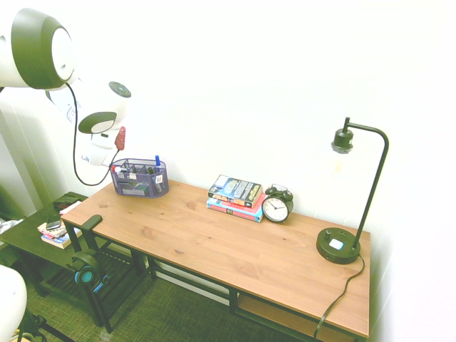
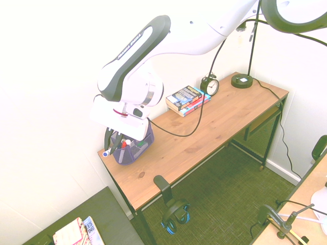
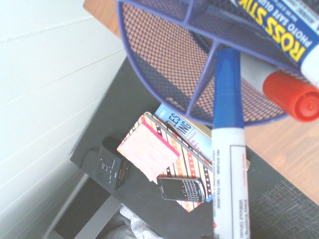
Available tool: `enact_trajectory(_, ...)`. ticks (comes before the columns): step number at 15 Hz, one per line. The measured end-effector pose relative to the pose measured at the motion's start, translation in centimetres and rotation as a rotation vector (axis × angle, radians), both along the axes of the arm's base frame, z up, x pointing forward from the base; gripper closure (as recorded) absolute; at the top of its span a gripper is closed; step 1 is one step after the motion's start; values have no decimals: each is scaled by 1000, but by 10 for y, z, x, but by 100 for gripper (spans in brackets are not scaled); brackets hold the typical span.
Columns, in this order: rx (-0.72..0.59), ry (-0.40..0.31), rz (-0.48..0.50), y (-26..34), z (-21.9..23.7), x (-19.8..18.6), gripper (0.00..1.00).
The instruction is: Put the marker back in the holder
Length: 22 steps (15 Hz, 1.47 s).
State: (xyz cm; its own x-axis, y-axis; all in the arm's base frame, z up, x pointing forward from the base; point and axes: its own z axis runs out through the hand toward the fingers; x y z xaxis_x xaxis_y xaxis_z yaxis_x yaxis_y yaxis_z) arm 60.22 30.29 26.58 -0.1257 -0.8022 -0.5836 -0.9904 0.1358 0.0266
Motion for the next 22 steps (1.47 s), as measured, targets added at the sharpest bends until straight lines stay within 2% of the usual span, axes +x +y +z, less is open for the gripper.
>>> enact_trajectory(4, 3, -21, -33, -14, 10, 15, 100)
enact_trajectory(5, 5, -28, -42, -19, 14, 21, 0)
enact_trajectory(8, 7, -50, -62, -27, 23, 32, 0)
enact_trajectory(19, -3, -64, -71, -36, 25, 40, 0)
enact_trajectory(22, -1, -89, -68, -35, 36, 47, 0)
